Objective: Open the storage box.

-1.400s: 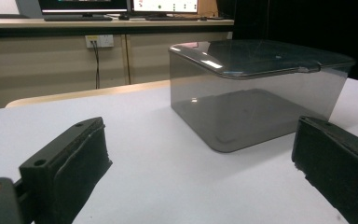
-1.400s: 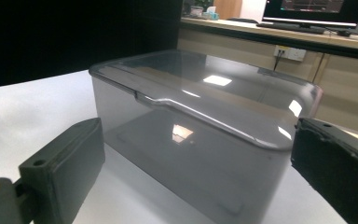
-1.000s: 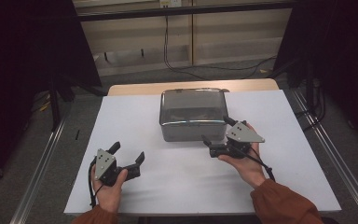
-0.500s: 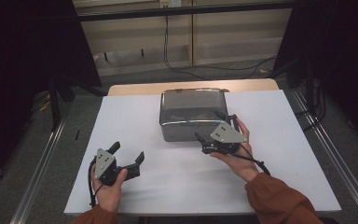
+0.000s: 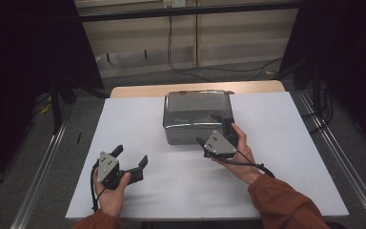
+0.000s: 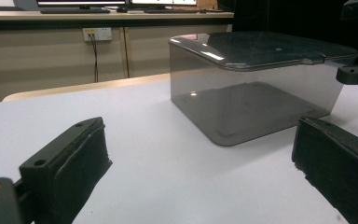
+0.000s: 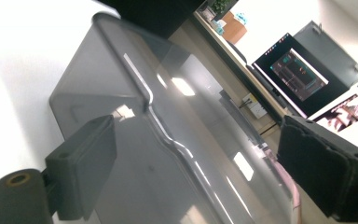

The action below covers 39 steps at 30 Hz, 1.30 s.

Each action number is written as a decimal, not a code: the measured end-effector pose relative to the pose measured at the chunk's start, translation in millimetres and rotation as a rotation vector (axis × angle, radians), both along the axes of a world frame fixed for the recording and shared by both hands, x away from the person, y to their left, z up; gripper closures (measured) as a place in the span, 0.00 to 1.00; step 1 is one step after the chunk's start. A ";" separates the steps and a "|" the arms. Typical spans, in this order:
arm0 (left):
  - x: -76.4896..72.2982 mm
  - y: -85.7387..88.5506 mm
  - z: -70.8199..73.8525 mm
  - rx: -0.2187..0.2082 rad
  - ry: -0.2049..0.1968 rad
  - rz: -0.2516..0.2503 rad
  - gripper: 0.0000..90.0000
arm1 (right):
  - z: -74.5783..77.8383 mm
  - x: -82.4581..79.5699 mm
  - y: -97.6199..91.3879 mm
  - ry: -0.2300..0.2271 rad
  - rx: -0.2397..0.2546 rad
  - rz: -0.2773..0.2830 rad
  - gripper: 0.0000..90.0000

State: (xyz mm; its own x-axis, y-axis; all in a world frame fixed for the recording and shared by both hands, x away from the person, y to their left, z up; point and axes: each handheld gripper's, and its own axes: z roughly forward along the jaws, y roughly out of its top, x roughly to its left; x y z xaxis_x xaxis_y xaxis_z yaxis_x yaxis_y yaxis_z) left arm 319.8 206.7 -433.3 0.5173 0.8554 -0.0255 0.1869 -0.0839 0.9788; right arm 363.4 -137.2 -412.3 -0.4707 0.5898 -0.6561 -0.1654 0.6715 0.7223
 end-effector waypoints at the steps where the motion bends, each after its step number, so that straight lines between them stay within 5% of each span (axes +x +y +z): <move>1: 0.0 0.4 0.0 0.005 0.000 0.000 0.04 | -1.1 -0.3 1.8 -0.009 -0.021 0.003 0.14; 10: 0.8 0.0 -0.6 0.010 0.004 -0.006 0.04 | -6.2 1.2 10.7 -0.084 -0.187 0.001 0.25; 22: 1.4 -1.3 -0.9 0.010 0.008 -0.006 0.04 | -9.2 1.3 17.5 -0.107 -0.305 0.014 0.49; 28: 0.7 -0.4 -0.8 0.011 0.008 -0.009 0.04 | -10.4 -1.4 19.2 -0.183 -0.391 0.004 0.62; 39: 1.2 -1.7 -1.2 0.013 0.011 -0.015 0.04 | -16.1 -2.6 23.4 -0.202 -0.473 0.010 0.78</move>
